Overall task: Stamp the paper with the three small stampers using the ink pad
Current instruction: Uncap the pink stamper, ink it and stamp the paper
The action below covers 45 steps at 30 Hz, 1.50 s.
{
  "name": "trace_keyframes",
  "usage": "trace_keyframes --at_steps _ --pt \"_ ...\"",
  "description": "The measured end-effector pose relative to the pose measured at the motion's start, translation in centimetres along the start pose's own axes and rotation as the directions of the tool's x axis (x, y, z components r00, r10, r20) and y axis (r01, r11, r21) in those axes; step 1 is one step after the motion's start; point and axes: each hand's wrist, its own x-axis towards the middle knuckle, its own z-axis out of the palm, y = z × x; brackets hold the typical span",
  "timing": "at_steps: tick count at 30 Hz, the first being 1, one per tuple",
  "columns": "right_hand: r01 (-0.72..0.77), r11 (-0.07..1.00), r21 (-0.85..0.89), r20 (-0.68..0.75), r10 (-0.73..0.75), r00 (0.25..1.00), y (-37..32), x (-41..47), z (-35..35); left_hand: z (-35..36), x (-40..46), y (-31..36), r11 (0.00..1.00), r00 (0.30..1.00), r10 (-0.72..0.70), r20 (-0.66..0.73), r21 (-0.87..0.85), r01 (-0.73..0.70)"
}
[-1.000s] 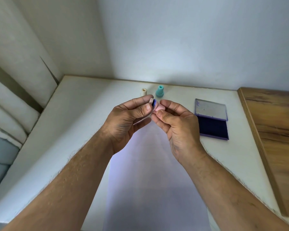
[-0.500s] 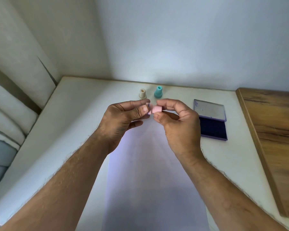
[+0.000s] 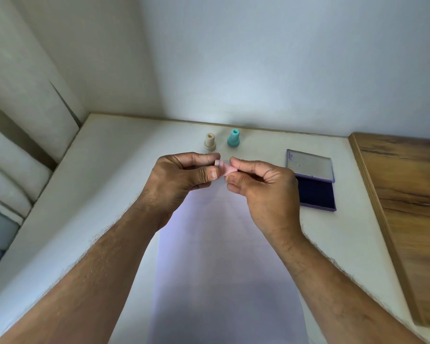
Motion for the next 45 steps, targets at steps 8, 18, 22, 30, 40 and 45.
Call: trace_keyframes --at_steps 8,18,22,30,40,45 --pt "-0.242 0.950 0.197 0.078 0.231 0.970 -0.3 0.3 0.1 0.0 -0.2 0.3 0.999 1.000 0.025 0.002 0.035 -0.025" --pt "-0.388 0.893 0.228 0.140 0.364 0.921 0.0 -0.1 0.5 0.2 -0.3 0.5 0.975 0.997 0.067 0.036 0.211 -0.073" --pt "-0.429 0.856 0.288 0.159 0.399 0.903 0.3 -0.4 0.9 0.0 -0.3 0.7 0.956 0.993 0.098 0.059 0.271 -0.110" --pt "-0.484 0.801 0.353 0.219 0.432 0.875 -0.1 -0.3 0.5 0.2 -0.2 0.3 0.949 0.991 0.115 0.064 0.287 -0.129" --pt "-0.500 0.680 0.536 0.192 0.478 0.857 -0.6 0.1 0.0 0.9 -0.4 0.1 0.937 0.991 0.134 0.015 0.324 -0.131" --pt "-0.451 0.755 0.475 0.090 0.468 0.879 -0.3 0.6 -0.3 1.6 -0.3 -0.1 0.935 0.985 0.143 -0.101 0.340 -0.101"
